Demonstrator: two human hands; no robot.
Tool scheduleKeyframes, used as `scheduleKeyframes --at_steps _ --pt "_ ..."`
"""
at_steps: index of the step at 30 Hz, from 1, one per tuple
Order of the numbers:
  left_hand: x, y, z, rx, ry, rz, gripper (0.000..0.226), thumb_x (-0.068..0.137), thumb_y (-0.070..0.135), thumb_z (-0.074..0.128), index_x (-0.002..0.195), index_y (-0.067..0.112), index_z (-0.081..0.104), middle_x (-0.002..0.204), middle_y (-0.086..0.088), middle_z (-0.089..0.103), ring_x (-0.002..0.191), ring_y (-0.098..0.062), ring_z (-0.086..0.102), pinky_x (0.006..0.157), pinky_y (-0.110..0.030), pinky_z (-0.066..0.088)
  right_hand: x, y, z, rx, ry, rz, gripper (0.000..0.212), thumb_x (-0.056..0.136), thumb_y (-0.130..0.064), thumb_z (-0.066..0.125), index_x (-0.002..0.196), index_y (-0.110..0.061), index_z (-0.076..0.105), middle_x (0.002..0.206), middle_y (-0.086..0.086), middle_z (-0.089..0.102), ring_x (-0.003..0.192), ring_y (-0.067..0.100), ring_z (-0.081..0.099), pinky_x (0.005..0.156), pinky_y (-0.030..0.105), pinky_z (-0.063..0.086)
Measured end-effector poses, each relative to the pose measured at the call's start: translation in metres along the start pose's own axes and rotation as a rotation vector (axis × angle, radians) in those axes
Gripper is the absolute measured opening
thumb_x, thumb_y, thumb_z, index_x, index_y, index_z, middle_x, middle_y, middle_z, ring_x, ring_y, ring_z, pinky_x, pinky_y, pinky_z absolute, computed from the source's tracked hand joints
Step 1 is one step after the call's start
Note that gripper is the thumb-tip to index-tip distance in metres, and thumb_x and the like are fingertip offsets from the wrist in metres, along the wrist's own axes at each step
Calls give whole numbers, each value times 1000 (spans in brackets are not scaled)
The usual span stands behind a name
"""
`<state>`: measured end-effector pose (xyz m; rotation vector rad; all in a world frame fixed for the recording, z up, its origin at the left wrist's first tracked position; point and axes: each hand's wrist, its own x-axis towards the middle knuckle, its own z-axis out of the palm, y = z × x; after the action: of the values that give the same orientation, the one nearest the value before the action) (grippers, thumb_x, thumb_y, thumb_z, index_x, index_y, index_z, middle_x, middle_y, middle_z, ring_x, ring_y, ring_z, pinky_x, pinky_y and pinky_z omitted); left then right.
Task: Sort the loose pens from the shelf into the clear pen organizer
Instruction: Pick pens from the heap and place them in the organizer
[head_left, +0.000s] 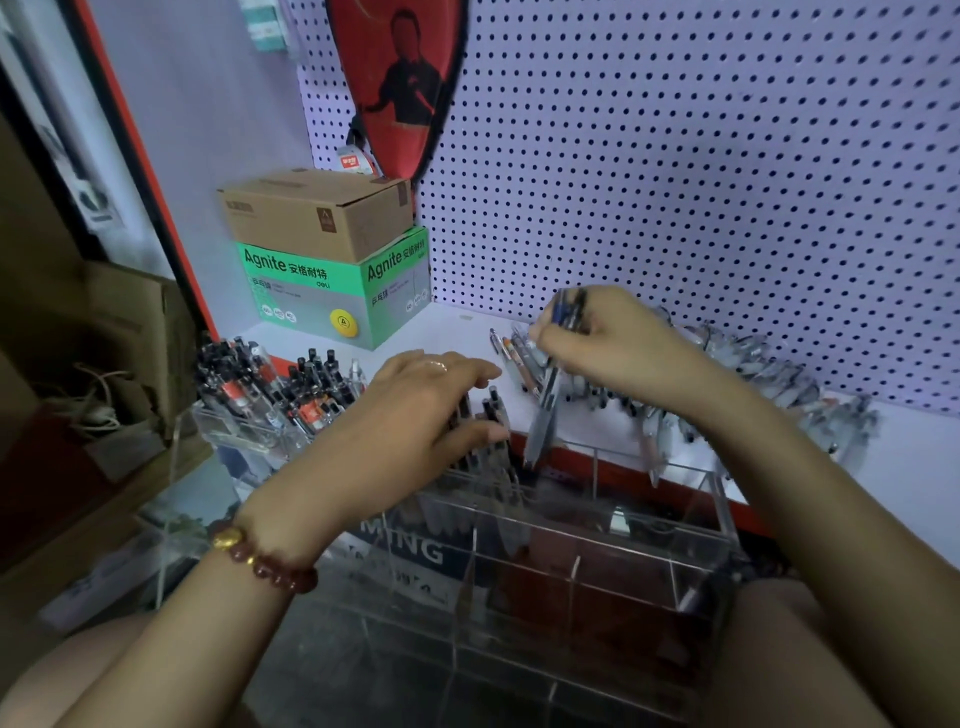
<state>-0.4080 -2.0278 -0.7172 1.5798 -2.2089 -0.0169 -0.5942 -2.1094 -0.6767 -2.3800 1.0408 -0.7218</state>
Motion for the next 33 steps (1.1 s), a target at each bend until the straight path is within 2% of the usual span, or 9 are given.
scheduleKeyframes --at_steps 4,7,12,15,18,22,25,28,33 --pt "-5 -6 -2 141 -38 29 82 73 58 69 142 30 34 139 10 46 134 -7 31 117 -31 -2 -2 -3 9 -65 -320 -40 29 89 -32 64 84 -4 59 67 5 56 57 13 51 60 32 47" --pt "-6 -9 -1 233 -85 32 89 70 57 73 143 32 29 143 10 40 137 -8 28 117 -35 -5 -2 -1 14 -164 -440 -53 26 85 -36 69 92 -12 61 82 3 62 71 14 57 71 36 48" --pt "-5 -10 2 191 -54 0 80 67 52 79 124 30 29 130 5 51 130 -9 34 115 -29 -5 -2 3 21 -238 -590 81 54 82 -32 74 121 -12 43 86 -1 70 68 12 60 67 32 49" --pt "-6 -10 3 135 -33 2 73 64 49 82 101 31 22 116 2 58 117 -12 42 111 -22 -2 -1 8 20 -245 -603 94 58 84 -23 72 130 -12 39 88 3 70 68 15 58 67 32 47" --pt "-6 -12 2 162 -37 29 64 63 49 82 87 28 26 112 5 54 114 -14 45 113 -29 5 1 15 11 -247 -524 101 44 85 -24 71 122 -17 48 83 -4 59 70 9 53 66 26 43" --pt "-8 -16 2 245 -70 119 31 64 44 83 77 33 57 140 4 45 137 -12 32 115 -44 7 0 20 20 -481 -627 47 29 93 -33 59 119 -20 56 93 -9 55 79 8 50 64 21 37" --pt "-9 -16 3 263 -85 128 17 66 45 82 70 34 69 149 6 38 139 -12 30 116 -49 5 -1 20 30 -538 -653 -29 20 97 -25 53 105 -10 63 90 -1 60 78 15 55 66 26 43" --pt "-8 -17 4 254 -70 144 20 64 40 84 62 34 65 145 7 43 136 -9 30 115 -53 5 1 20 32 -580 -622 -78 20 96 -24 54 100 -6 63 91 6 62 82 22 58 72 33 48" --pt "-7 -19 4 240 -70 155 31 59 38 87 57 38 57 136 4 50 130 -4 27 112 -54 -1 -1 28 35 -522 -526 -119 15 94 -20 55 93 -8 64 70 -6 51 63 9 47 57 24 35"
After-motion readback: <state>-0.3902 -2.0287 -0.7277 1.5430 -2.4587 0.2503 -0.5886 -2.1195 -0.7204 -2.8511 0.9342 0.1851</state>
